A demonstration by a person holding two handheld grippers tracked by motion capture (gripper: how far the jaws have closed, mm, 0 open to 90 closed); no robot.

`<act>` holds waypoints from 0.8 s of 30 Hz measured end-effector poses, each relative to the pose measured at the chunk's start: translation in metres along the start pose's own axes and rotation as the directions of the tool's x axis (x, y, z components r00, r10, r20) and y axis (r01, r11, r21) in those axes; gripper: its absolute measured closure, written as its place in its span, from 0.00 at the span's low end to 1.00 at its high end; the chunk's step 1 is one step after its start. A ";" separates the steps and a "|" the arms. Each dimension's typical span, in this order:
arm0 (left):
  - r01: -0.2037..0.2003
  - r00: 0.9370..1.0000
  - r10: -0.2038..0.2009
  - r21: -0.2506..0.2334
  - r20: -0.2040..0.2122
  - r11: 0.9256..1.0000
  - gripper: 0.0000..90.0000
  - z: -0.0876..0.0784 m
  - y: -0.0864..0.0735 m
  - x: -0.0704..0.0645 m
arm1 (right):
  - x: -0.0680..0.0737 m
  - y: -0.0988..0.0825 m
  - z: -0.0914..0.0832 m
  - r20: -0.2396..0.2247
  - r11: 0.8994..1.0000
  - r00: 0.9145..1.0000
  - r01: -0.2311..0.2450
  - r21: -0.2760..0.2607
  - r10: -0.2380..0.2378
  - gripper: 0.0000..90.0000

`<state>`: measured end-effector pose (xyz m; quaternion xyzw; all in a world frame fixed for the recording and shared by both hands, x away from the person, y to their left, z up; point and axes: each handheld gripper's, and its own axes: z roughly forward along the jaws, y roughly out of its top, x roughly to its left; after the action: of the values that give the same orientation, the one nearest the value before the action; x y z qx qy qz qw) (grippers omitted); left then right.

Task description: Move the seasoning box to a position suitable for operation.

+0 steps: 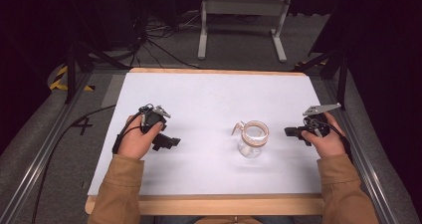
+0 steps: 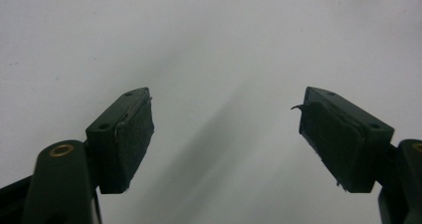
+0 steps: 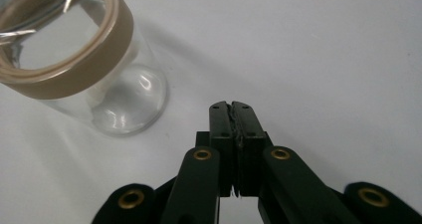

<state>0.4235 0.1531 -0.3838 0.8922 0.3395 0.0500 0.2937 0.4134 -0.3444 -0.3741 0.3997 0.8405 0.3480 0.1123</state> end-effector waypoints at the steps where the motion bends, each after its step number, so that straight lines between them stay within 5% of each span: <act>1: -0.006 1.000 0.006 -0.005 0.008 1.000 0.24 0.000 0.000 -0.001 | 0.001 0.000 0.000 -0.002 1.000 1.000 0.001 -0.014 -0.001 0.98; 8: -0.032 0.999 0.033 -0.018 0.039 0.999 0.24 -0.001 0.002 -0.007 | 0.006 0.002 0.007 -0.068 0.993 0.995 0.063 -0.105 -0.070 0.98; 13: -0.051 0.997 0.052 -0.016 0.050 0.999 0.24 0.000 0.003 -0.009 | 0.008 0.001 0.017 -0.083 0.989 0.993 0.067 -0.129 -0.078 0.98; 19: -0.086 0.993 0.086 -0.009 0.081 0.996 0.24 0.002 0.003 -0.013 | 0.014 0.001 0.036 -0.102 0.987 0.987 0.115 -0.113 -0.127 0.98; 24: -0.100 0.991 0.099 0.003 0.090 0.995 0.23 0.004 0.004 -0.015 | 0.013 -0.003 0.047 -0.100 0.990 0.987 0.115 -0.085 -0.123 0.98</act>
<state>0.4157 0.1396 -0.3830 0.9105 0.2812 0.0232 0.3025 0.4250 -0.3130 -0.4093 0.3252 0.8533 0.3940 0.1042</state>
